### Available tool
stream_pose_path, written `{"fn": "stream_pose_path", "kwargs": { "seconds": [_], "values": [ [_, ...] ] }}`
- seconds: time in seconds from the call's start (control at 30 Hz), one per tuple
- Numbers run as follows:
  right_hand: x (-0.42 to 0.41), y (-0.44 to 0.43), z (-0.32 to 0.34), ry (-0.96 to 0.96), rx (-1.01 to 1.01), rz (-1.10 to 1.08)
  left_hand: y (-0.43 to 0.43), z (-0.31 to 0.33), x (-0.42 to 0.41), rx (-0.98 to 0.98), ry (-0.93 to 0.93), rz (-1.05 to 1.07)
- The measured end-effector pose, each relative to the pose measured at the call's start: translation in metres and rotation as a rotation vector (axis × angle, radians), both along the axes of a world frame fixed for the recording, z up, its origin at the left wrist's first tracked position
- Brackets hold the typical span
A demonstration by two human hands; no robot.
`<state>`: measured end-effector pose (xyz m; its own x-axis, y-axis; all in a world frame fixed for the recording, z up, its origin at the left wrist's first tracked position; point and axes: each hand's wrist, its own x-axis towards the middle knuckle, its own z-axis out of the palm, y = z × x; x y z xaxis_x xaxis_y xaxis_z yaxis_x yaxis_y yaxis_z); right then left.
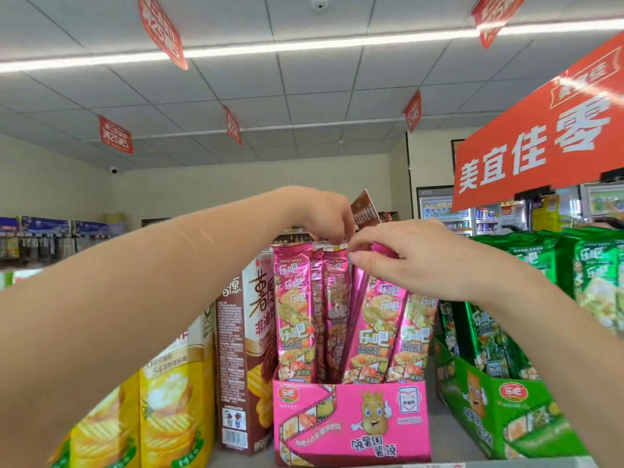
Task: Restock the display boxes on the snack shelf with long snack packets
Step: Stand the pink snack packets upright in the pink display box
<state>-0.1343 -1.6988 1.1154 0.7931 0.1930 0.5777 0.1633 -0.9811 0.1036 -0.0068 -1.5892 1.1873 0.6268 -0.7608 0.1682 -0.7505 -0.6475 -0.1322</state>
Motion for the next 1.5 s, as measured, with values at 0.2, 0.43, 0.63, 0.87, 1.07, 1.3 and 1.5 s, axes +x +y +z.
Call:
{"fn": "stream_pose_path", "kwargs": {
  "seconds": [0.2, 0.43, 0.63, 0.87, 1.07, 1.3, 1.5],
  "values": [
    [0.002, -0.007, -0.004, -0.037, 0.03, -0.037, -0.004, -0.018, 0.024, 0.122, -0.09, 0.129],
    [-0.002, -0.008, -0.004, 0.01, 0.094, 0.015, -0.002, -0.018, 0.025, 0.073, -0.021, 0.173],
    [0.006, -0.01, -0.008, -0.052, 0.139, 0.089, 0.012, -0.012, 0.013, -0.471, -0.005, -0.018],
    [0.009, 0.0, -0.006, -0.142, 0.112, 0.02, 0.046, -0.01, -0.031, -1.247, -0.582, -0.392],
    [0.007, 0.012, -0.011, -0.225, 0.093, -0.002, 0.075, -0.02, -0.062, -1.536, -0.774, -0.592],
    [-0.001, 0.035, -0.019, -0.451, 0.08, 0.02, 0.096, -0.031, -0.092, -1.776, -0.7, -0.756],
    [-0.014, 0.056, -0.045, -0.525, 0.373, 0.354, 0.11, -0.03, -0.103, -1.838, -0.212, -0.714]
  ]
}}
